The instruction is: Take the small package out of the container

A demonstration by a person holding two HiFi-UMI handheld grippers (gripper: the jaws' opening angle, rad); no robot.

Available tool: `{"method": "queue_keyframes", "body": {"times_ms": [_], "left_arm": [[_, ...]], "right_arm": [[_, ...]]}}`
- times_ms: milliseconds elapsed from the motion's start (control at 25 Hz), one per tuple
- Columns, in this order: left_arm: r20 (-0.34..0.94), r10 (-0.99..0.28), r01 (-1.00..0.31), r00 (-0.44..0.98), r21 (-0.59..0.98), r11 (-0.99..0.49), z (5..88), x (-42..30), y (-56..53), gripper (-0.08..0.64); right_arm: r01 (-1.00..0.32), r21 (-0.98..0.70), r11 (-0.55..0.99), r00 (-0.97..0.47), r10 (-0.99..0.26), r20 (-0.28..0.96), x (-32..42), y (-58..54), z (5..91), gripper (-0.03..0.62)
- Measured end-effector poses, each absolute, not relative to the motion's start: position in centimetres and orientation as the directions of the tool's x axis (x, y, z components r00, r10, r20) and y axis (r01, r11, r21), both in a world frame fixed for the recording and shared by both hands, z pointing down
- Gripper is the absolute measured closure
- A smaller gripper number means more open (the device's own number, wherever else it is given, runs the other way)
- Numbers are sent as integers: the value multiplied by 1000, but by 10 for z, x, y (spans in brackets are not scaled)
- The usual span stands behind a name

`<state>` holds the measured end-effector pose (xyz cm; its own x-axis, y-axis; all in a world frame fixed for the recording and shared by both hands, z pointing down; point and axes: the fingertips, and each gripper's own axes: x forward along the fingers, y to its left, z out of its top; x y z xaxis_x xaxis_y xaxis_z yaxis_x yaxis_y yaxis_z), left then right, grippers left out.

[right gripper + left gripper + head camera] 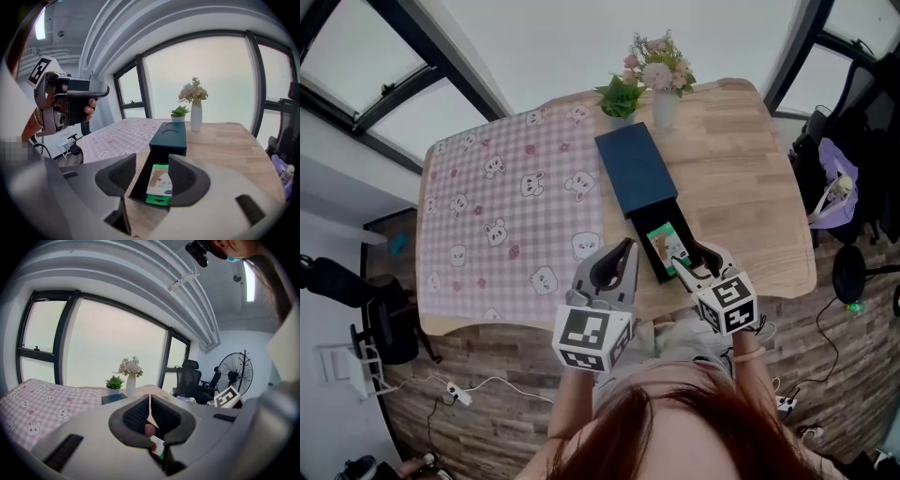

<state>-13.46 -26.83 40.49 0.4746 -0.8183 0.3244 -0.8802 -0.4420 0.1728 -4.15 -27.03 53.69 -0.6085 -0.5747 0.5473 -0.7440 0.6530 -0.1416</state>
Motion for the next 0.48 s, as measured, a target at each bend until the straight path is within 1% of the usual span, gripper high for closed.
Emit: {"method": "queue_keyframes", "body": {"times_ms": [480], "left_arm": [[342, -798, -868, 497, 205, -452, 419, -144, -279, 543]], "right_arm": [[-750, -136, 647, -569, -526, 632, -48, -274, 572, 359]]}}
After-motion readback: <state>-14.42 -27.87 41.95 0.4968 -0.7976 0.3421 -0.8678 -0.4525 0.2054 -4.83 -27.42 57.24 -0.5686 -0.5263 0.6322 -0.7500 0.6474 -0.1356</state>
